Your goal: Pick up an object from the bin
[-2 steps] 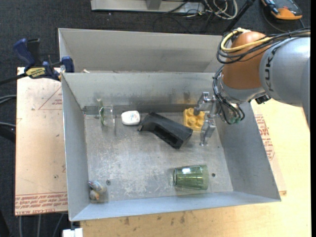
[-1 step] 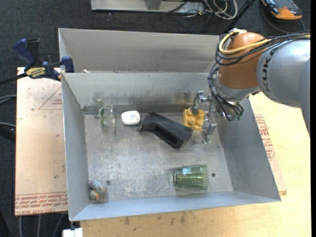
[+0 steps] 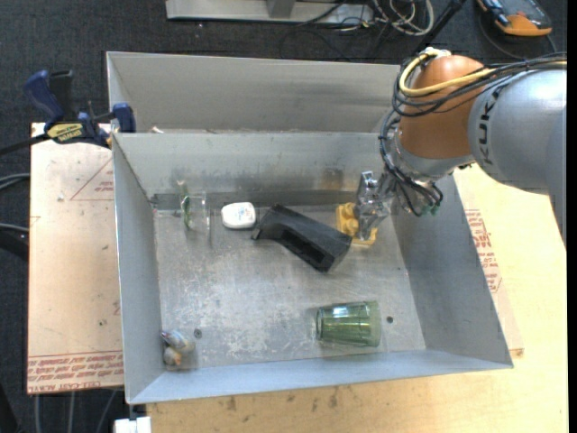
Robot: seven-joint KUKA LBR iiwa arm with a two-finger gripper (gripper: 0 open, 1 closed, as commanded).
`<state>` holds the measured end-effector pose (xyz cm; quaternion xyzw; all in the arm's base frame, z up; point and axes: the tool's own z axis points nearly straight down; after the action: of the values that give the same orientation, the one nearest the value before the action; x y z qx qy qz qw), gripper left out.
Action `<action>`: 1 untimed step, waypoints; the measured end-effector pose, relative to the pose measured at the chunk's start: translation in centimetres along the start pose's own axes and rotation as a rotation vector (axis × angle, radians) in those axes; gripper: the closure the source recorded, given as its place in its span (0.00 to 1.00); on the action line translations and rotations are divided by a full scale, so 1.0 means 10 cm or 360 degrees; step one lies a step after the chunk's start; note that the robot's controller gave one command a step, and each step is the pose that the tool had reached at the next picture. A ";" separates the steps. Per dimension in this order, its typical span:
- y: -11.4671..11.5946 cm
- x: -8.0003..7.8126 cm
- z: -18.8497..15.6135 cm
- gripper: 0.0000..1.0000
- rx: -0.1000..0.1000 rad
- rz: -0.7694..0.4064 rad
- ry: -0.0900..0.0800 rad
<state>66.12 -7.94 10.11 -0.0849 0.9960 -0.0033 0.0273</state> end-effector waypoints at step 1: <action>0.00 0.00 0.00 1.00 0.0000 -0.0001 0.0000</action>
Offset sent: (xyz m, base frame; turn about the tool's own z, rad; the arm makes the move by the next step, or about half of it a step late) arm 0.0001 0.0000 0.0242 0.0003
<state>66.12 -7.94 10.11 -0.0851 0.9960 -0.0034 0.0272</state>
